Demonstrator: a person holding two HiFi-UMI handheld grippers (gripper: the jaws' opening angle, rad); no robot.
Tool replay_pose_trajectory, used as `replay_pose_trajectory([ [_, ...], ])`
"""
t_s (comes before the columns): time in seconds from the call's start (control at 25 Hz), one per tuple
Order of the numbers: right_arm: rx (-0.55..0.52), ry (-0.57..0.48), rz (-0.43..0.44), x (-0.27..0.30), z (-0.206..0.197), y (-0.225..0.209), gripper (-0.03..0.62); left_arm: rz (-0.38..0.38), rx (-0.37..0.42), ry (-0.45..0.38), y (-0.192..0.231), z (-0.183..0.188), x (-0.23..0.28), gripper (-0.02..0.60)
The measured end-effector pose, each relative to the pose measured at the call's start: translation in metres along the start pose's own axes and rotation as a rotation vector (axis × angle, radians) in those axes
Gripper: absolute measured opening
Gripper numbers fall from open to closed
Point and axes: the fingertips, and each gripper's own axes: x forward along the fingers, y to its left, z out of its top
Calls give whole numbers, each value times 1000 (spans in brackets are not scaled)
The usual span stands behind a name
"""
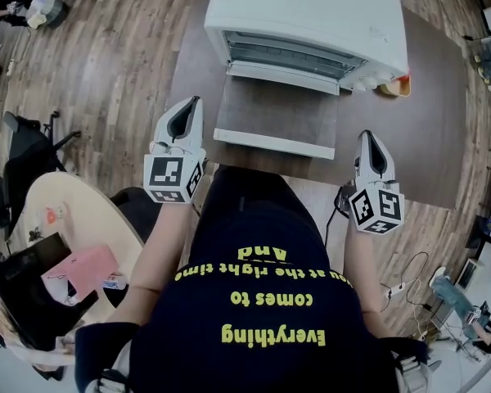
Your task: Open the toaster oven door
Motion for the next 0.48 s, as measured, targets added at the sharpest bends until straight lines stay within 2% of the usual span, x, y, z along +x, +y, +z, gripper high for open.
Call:
replay_pose_trajectory([
  [0.48,-2,-165,72,-14,79,19,12,-55,28,-148,-22,71,3,0],
])
